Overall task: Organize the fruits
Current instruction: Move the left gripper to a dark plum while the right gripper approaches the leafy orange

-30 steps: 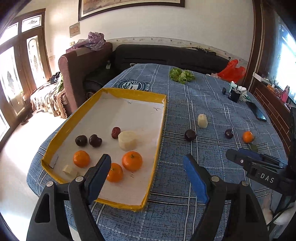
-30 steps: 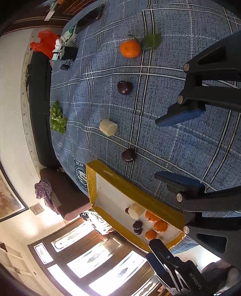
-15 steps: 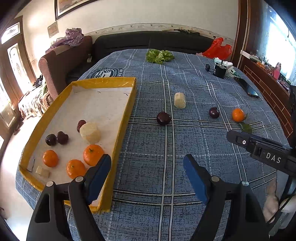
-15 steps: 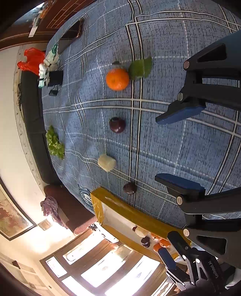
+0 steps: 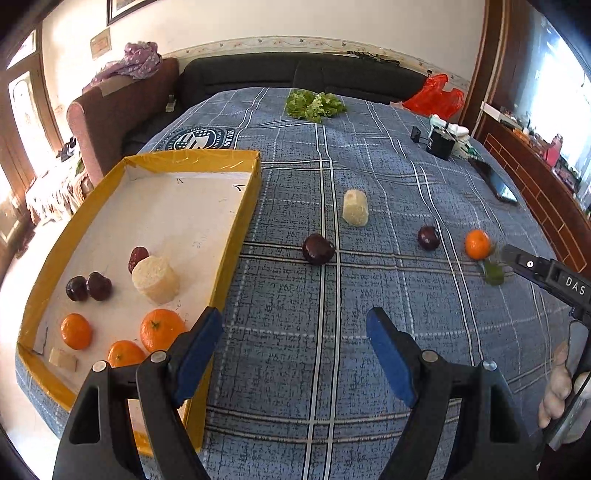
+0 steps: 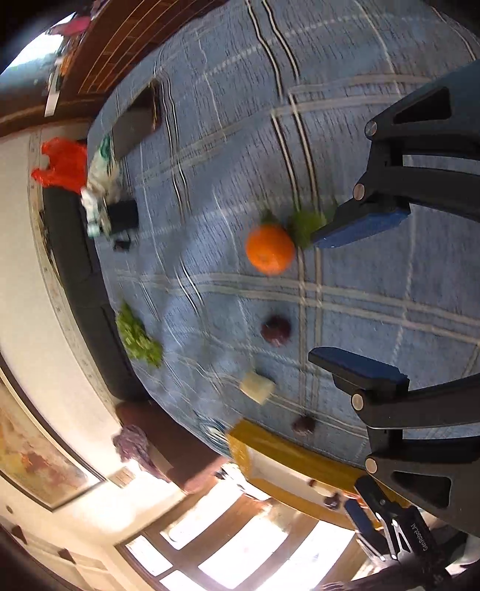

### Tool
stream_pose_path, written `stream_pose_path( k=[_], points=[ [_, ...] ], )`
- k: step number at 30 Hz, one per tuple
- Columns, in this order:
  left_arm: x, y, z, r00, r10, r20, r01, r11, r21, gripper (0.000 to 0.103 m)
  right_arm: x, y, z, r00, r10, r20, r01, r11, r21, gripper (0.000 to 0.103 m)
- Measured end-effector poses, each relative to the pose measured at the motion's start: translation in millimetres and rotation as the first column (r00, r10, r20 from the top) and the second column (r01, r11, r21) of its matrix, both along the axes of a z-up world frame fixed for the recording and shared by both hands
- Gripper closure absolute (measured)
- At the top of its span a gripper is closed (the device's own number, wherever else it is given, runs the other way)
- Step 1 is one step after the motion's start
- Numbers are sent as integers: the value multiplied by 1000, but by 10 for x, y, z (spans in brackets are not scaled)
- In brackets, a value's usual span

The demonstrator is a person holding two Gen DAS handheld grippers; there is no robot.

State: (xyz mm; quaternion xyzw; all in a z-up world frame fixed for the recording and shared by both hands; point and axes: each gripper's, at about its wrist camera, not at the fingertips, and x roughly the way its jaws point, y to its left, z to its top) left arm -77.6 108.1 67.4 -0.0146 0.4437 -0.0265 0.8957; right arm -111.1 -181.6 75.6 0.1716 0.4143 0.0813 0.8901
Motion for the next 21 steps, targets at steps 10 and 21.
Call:
stream_pose_path(
  k=[10, 21],
  points=[
    [530, -131, -185, 999, -33, -7, 33, 999, 5, 23, 427, -306, -126, 997, -69, -39, 70, 998, 10, 41],
    [950, -214, -444, 995, -82, -63, 84, 995, 45, 25, 626, -58, -287, 999, -21, -49, 20, 999, -39, 41]
  ],
)
